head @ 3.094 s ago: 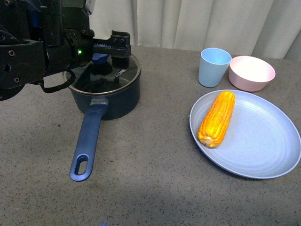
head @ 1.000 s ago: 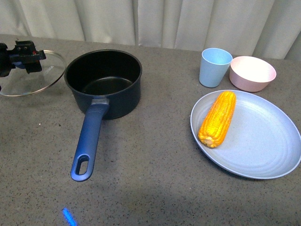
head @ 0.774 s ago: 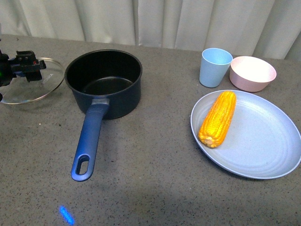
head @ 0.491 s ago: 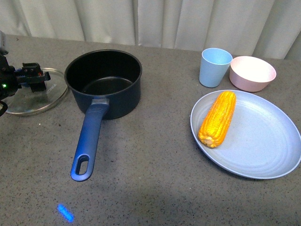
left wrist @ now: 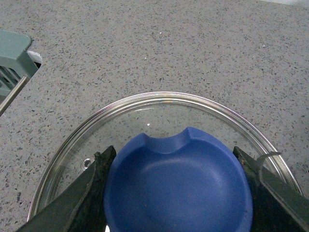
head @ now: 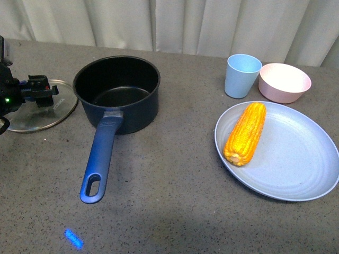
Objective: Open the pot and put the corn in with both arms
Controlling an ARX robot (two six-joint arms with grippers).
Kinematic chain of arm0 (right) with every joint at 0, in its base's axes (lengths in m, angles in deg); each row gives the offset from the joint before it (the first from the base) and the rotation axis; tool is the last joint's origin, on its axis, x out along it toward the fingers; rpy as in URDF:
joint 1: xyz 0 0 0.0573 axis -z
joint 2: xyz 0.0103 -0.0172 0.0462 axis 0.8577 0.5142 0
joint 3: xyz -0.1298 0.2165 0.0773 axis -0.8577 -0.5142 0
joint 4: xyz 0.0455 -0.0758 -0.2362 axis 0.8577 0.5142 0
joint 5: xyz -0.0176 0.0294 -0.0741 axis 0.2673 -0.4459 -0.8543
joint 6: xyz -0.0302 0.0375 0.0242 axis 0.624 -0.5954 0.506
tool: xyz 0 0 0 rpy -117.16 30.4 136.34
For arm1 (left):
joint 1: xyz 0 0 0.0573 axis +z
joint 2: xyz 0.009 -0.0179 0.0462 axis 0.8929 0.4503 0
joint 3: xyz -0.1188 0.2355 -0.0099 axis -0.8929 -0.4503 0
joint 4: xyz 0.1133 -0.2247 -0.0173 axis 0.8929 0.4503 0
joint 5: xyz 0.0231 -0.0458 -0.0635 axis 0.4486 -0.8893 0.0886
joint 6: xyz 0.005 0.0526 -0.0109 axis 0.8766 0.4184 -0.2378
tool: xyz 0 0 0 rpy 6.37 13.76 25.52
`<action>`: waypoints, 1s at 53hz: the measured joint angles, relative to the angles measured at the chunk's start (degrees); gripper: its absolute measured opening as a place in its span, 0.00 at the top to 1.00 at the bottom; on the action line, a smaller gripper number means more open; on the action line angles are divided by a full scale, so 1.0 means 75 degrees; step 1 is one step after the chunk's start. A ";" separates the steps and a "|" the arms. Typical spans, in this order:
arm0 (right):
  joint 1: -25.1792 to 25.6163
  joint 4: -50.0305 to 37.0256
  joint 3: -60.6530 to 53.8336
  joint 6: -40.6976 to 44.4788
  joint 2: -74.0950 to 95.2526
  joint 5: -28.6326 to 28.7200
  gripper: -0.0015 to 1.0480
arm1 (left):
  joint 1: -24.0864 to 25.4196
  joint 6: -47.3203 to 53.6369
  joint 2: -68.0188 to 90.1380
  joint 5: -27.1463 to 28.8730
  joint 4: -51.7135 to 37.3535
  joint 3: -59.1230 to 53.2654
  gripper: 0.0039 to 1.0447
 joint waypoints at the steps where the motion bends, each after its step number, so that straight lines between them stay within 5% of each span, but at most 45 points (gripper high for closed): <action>1: 0.0000 0.0000 0.0000 0.0000 0.0000 0.0000 0.09 | -0.0003 0.0020 0.0000 0.0003 -0.0023 -0.0003 0.32; 11: 0.0000 0.0000 0.0000 0.0000 0.0000 0.0000 0.09 | -0.0082 0.0172 -0.0198 0.0012 -0.0510 -0.0315 0.04; 53: 0.0000 0.0000 0.0000 0.0000 0.0000 0.0000 0.09 | -0.0082 -0.0032 -0.6274 -0.0300 -0.0527 -0.5467 0.06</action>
